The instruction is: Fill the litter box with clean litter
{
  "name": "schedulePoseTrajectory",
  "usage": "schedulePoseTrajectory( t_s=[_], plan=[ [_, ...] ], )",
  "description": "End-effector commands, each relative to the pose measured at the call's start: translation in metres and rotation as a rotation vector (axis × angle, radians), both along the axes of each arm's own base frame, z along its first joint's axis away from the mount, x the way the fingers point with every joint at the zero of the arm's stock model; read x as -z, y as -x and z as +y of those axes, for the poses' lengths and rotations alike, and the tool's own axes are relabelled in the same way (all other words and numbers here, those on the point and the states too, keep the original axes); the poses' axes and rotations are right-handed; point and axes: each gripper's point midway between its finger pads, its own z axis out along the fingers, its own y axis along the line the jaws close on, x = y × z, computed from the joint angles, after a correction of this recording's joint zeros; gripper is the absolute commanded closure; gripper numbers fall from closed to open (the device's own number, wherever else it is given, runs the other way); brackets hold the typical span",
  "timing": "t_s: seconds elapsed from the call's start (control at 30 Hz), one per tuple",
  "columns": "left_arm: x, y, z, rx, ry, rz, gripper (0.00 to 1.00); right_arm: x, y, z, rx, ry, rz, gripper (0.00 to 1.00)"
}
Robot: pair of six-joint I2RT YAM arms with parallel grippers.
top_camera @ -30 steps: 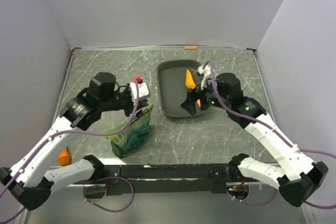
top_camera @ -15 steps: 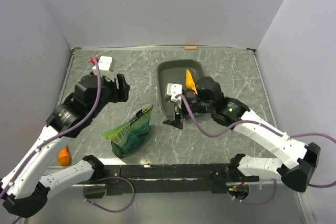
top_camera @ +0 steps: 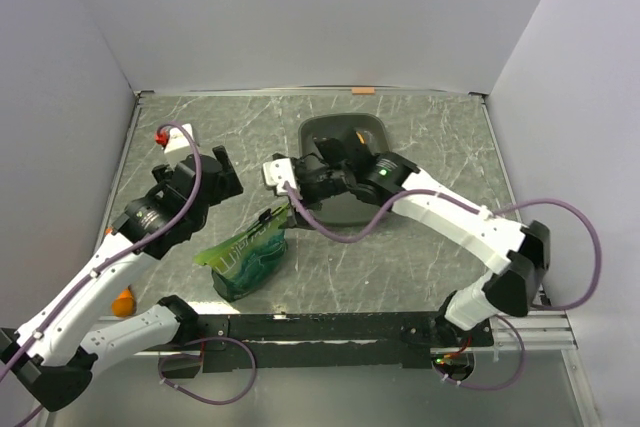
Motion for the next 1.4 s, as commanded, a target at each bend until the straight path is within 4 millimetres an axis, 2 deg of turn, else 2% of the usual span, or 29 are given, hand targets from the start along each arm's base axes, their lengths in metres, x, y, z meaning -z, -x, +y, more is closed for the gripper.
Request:
schedulePoseTrajectory(
  t_s=[0.0, 0.07, 0.33, 0.57, 0.83, 0.87, 0.9, 0.97, 1.0, 1.13, 1.17, 1.2, 1.23, 1.27, 1.3, 1.37],
  plan=[
    [0.001, -0.002, 0.021, -0.163, -0.007, -0.018, 0.03, -0.002, 0.008, 0.015, -0.097, 0.01, -0.031, 0.06],
    [0.004, -0.003, 0.021, -0.164, -0.019, -0.009, 0.03, 0.007, 0.005, 0.019, -0.099, 0.033, -0.02, 0.07],
    [0.001, -0.003, 0.022, -0.151, -0.013, -0.038, 0.03, 0.022, -0.001, 0.03, -0.09, 0.057, -0.011, 0.11],
    [-0.004, -0.002, 0.026, -0.159, -0.013, -0.06, 0.03, 0.033, -0.003, 0.036, -0.089, 0.08, 0.017, 0.24],
    [0.006, -0.004, 0.022, -0.143, -0.018, -0.036, 0.03, 0.048, -0.004, 0.039, -0.091, 0.116, 0.037, 0.28],
    [0.006, -0.005, 0.022, -0.146, -0.019, -0.037, 0.03, 0.05, -0.003, 0.039, -0.093, 0.12, 0.04, 0.32],
    [0.006, -0.005, 0.022, -0.144, -0.02, -0.036, 0.03, 0.051, -0.003, 0.039, -0.097, 0.122, 0.04, 0.5],
    [0.006, -0.005, 0.022, -0.144, -0.024, -0.037, 0.03, 0.052, -0.004, 0.039, -0.091, 0.133, 0.041, 0.77],
    [0.006, -0.006, 0.022, -0.144, -0.023, -0.039, 0.03, 0.054, -0.007, 0.038, -0.078, 0.141, 0.036, 1.0],
    [0.004, -0.007, 0.021, -0.137, -0.019, -0.045, 0.03, 0.051, -0.01, 0.033, -0.037, 0.143, 0.017, 1.0],
    [0.005, -0.007, 0.02, -0.135, -0.017, -0.043, 0.03, 0.057, -0.01, 0.029, -0.025, 0.151, 0.02, 1.0],
    [0.005, -0.007, 0.019, -0.126, -0.022, -0.041, 0.03, 0.045, -0.013, 0.028, 0.001, 0.114, -0.007, 1.0],
    [0.004, -0.008, 0.018, -0.123, -0.019, -0.044, 0.03, 0.041, -0.013, 0.026, 0.017, 0.102, -0.015, 1.0],
    [0.005, -0.009, 0.017, -0.116, -0.024, -0.041, 0.03, 0.046, -0.012, 0.021, 0.031, 0.108, -0.012, 1.0],
    [0.006, -0.01, 0.016, -0.11, -0.031, -0.039, 0.03, 0.03, -0.013, 0.017, 0.057, 0.066, -0.037, 1.0],
    [0.007, -0.011, 0.011, -0.084, -0.033, -0.036, 0.03, 0.03, -0.014, 0.007, 0.106, 0.064, -0.051, 1.0]
  ],
)
